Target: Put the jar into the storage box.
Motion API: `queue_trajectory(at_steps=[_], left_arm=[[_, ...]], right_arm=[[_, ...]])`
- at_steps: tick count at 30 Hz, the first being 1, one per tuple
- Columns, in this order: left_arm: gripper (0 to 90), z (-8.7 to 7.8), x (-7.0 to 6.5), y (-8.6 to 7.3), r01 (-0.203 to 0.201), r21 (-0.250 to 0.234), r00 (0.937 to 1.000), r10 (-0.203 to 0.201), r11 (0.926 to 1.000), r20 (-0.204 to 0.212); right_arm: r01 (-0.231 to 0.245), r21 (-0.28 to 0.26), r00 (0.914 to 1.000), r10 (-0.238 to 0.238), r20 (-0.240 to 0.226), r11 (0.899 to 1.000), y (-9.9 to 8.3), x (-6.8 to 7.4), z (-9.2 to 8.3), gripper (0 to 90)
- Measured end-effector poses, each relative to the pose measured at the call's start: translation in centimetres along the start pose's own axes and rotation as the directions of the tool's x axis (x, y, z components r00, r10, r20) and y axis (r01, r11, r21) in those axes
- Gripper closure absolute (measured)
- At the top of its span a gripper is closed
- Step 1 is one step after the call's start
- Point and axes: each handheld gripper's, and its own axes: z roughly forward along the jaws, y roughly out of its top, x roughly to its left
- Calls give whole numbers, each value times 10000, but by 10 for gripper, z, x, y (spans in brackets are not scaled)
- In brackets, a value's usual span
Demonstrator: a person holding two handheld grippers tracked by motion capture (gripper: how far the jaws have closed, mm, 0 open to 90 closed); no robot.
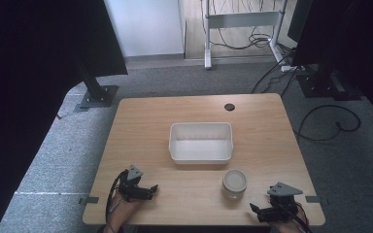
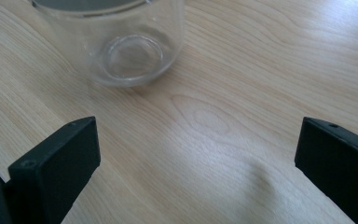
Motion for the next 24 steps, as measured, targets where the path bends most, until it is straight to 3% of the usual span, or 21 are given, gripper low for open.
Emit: queue_trajectory(at_steps=[24], left_arm=[[0,0,0,0,-3,2,10000,3,10000,0]], right_arm=[[156,-539,9990,-179,-417,9984,21,8,18,5]])
